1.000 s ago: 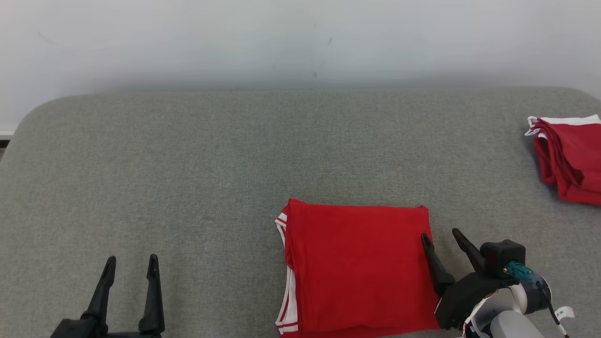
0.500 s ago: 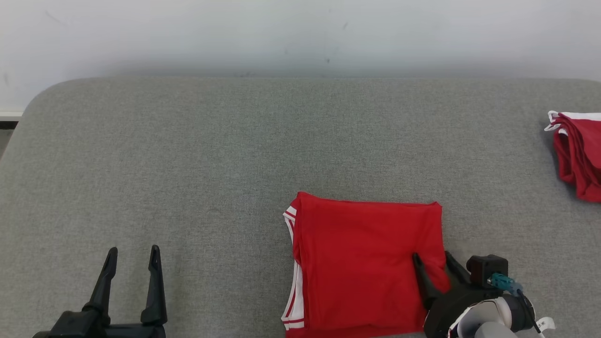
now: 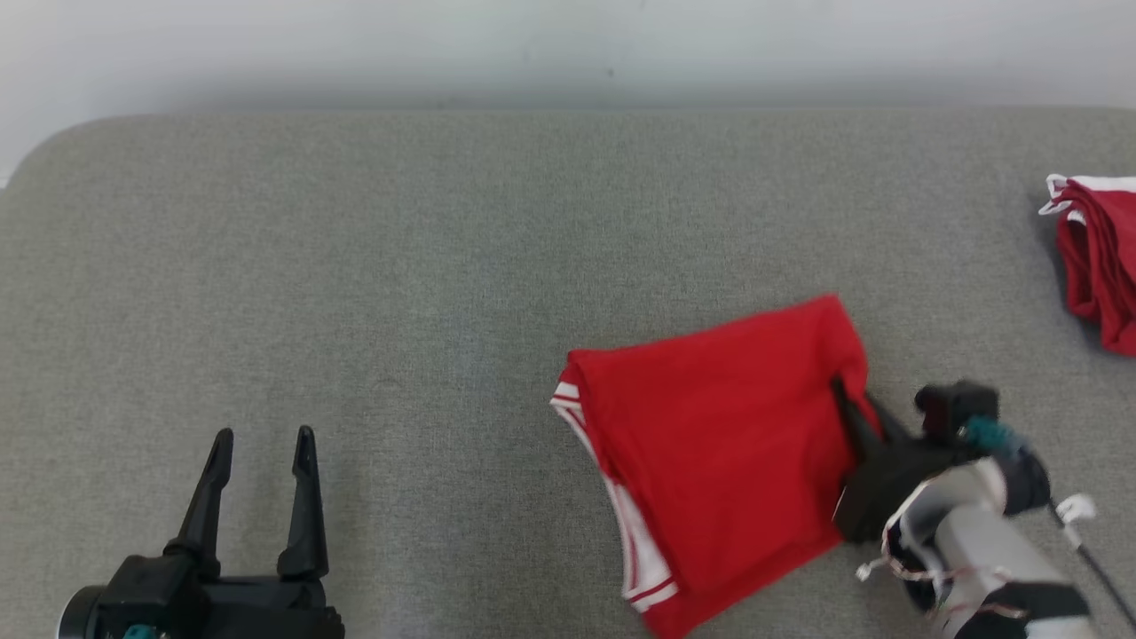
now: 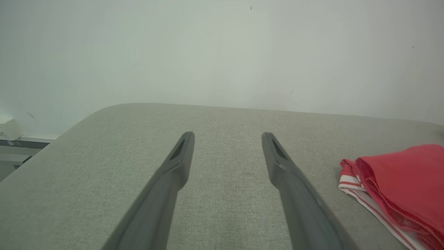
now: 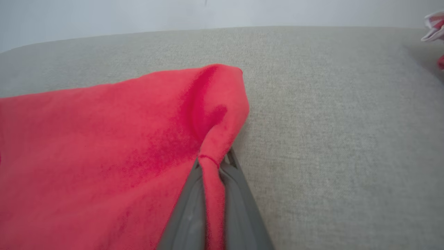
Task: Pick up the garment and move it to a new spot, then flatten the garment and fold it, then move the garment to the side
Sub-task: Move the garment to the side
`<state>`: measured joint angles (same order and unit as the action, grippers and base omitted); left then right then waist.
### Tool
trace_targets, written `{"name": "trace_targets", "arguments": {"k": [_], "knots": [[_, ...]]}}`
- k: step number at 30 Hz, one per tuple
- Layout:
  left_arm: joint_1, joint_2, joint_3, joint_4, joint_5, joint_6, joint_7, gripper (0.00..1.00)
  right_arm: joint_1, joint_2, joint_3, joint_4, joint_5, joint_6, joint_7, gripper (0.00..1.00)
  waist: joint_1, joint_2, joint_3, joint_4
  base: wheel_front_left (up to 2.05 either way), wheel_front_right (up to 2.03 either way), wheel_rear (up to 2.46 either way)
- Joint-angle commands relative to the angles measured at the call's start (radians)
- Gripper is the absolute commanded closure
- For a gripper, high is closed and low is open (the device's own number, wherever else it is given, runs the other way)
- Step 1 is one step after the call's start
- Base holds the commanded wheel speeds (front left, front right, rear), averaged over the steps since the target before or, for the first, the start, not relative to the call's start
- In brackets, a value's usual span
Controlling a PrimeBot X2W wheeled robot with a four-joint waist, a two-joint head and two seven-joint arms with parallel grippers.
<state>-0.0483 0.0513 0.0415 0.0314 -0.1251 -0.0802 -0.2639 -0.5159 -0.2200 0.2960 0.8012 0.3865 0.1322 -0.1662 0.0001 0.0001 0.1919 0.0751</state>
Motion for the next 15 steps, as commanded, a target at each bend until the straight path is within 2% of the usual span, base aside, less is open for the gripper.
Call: {"name": "trace_targets", "arguments": {"k": [1,5,6,8,9,10,15], "knots": [[-0.019,-0.001,-0.005,-0.005,-0.009,-0.002,0.0,0.0,-0.038,-0.023,0.005,-0.013,0.005,-0.003,0.004,1.0,-0.0001,-0.0001,0.04,-0.007,0.0,0.0,0.0],[-0.048,-0.001,-0.023,-0.013,-0.011,0.002,0.0,0.0,-0.137,-0.112,0.058,-0.062,-0.001,-0.003,0.038,1.0,-0.0001,-0.0001,0.106,-0.026,0.0,0.0,0.0],[-0.048,-0.001,-0.023,-0.013,-0.011,0.002,0.0,0.0,-0.137,-0.112,0.058,-0.062,-0.001,-0.003,0.038,1.0,-0.0001,-0.0001,0.106,-0.026,0.0,0.0,0.0],[-0.066,-0.001,-0.032,-0.02,-0.01,0.003,0.0,0.0,-0.183,-0.166,0.088,-0.09,0.007,-0.003,0.061,1.0,-0.0001,-0.0001,0.144,-0.037,0.0,0.0,0.0],[-0.089,0.0,-0.04,-0.028,-0.006,0.003,0.0,0.0,-0.223,-0.223,0.11,-0.119,0.021,-0.003,0.082,1.0,-0.0001,-0.0001,0.18,-0.05,0.0,0.0,0.0],[-0.089,0.0,-0.04,-0.028,-0.006,0.003,0.0,0.0,-0.223,-0.223,0.11,-0.119,0.021,-0.003,0.082,1.0,-0.0001,-0.0001,0.18,-0.05,0.0,0.0,0.0],[-0.147,0.0,-0.04,-0.065,0.01,0.0,0.0,0.0,-0.316,-0.377,0.138,-0.207,0.061,-0.003,0.12,1.0,-0.0001,-0.0001,0.28,-0.097,0.0,0.0,0.0]]}}
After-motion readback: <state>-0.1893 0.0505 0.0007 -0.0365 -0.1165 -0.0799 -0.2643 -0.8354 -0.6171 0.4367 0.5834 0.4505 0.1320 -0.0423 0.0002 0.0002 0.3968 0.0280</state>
